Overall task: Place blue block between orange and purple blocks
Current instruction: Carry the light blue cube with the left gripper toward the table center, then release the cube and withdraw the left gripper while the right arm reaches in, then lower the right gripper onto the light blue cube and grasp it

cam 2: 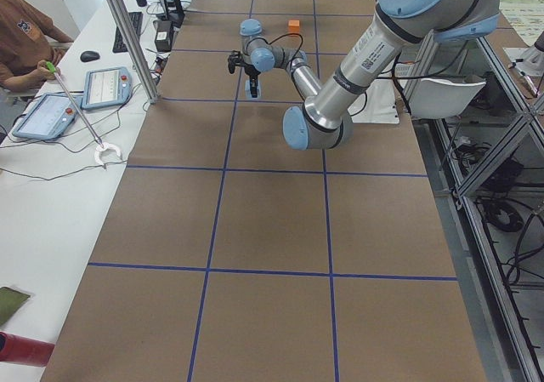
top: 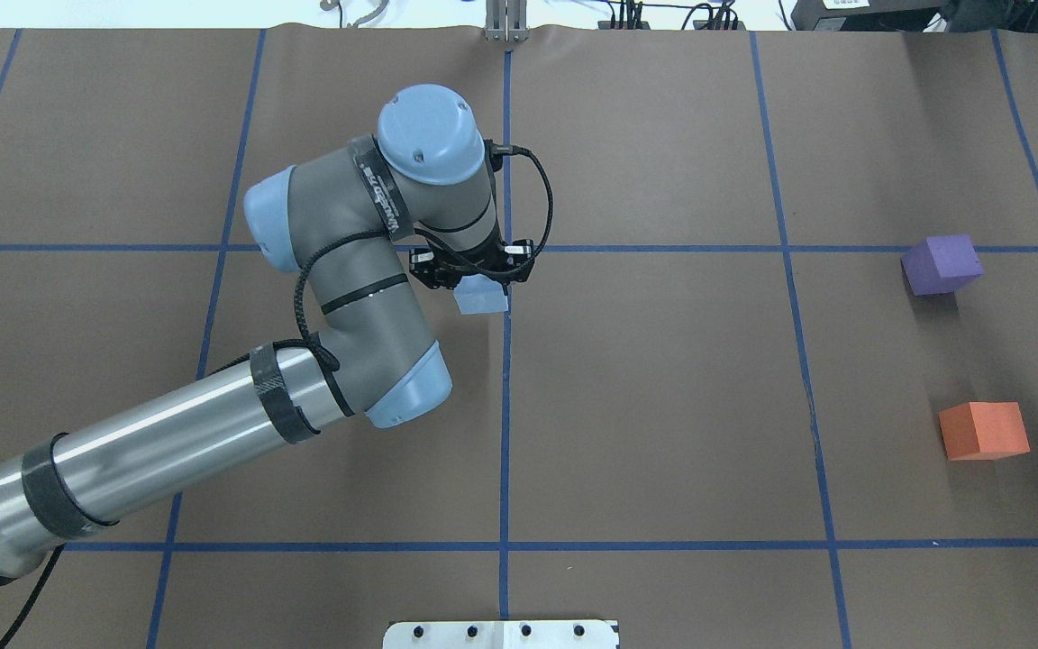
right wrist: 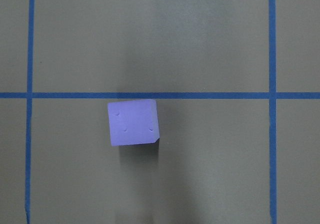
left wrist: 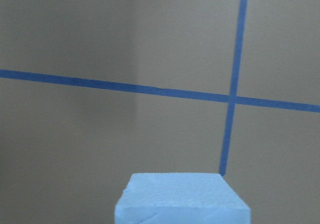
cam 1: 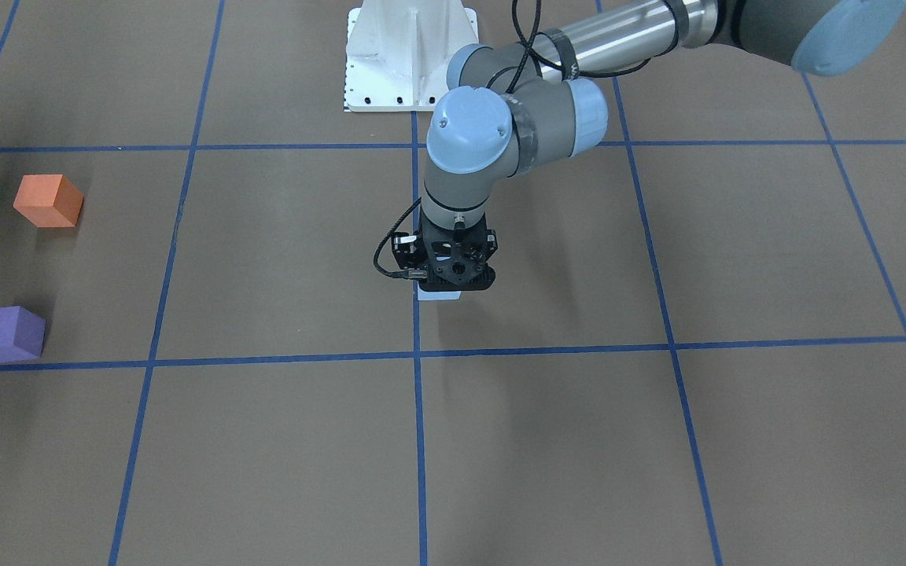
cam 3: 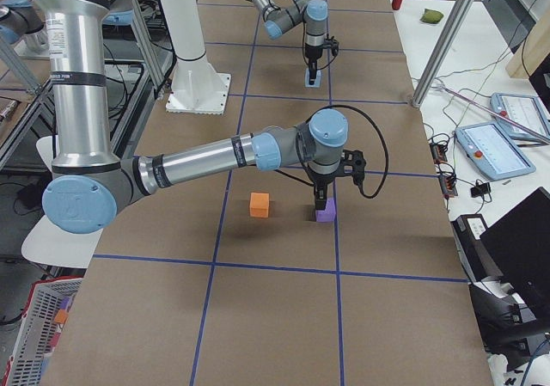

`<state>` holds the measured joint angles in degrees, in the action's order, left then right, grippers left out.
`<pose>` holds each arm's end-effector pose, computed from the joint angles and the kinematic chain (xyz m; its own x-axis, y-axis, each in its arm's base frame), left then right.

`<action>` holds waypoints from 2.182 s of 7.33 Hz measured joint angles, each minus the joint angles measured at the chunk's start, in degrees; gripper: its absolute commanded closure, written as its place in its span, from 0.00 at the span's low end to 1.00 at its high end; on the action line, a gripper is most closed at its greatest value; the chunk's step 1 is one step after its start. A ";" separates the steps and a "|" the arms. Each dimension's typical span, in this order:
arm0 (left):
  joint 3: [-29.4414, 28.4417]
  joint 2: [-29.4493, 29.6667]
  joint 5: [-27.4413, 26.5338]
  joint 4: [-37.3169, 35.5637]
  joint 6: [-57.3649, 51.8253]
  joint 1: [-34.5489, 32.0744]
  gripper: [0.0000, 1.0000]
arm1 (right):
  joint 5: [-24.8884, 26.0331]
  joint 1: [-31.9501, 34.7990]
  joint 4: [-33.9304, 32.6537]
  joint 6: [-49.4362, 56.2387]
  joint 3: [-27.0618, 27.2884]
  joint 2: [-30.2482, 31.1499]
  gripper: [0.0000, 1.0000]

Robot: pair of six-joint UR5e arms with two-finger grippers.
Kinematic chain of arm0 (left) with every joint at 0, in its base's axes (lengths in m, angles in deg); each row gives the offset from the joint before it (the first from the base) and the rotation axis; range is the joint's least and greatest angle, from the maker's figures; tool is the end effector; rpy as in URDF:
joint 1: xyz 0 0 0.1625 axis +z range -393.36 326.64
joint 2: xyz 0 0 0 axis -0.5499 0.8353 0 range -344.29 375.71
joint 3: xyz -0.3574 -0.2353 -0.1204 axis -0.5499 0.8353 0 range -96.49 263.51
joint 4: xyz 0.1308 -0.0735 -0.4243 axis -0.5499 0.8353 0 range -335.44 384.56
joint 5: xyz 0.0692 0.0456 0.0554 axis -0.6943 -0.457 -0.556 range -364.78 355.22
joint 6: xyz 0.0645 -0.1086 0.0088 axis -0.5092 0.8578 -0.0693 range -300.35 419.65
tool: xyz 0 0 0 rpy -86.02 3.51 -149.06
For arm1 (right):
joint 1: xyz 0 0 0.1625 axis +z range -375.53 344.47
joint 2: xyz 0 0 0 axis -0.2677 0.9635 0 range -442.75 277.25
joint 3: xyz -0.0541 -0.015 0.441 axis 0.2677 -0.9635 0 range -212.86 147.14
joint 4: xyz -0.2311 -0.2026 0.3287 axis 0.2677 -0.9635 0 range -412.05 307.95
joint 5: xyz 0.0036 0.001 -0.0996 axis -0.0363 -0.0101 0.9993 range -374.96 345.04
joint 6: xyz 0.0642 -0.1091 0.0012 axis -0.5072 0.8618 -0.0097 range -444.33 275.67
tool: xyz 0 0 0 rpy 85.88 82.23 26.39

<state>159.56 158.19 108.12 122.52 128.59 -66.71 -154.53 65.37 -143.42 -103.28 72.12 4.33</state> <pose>0.6572 -0.5331 0.1734 0.6339 -0.0211 -0.7731 0.0460 0.9989 0.0105 -0.0506 -0.5495 0.5247 0.6225 0.0080 0.7826 -0.0534 0.9981 0.0323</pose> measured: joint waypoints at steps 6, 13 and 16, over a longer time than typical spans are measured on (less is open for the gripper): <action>-2.13 1.30 -0.57 2.49 -0.36 2.14 0.00 | 0.29 -8.20 -22.00 -16.22 7.18 -22.89 0.00; 15.29 -13.16 15.92 -9.36 -17.01 -20.84 0.00 | 16.27 -36.27 -26.05 -41.41 -0.39 -47.93 0.01; 23.75 -24.19 15.92 -17.71 -34.65 -29.39 0.00 | 24.68 -44.93 -9.46 -46.98 -15.84 -50.03 0.00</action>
<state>183.31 134.00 124.04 104.81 93.93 -96.10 -129.85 20.44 -152.88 -150.26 56.28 -45.70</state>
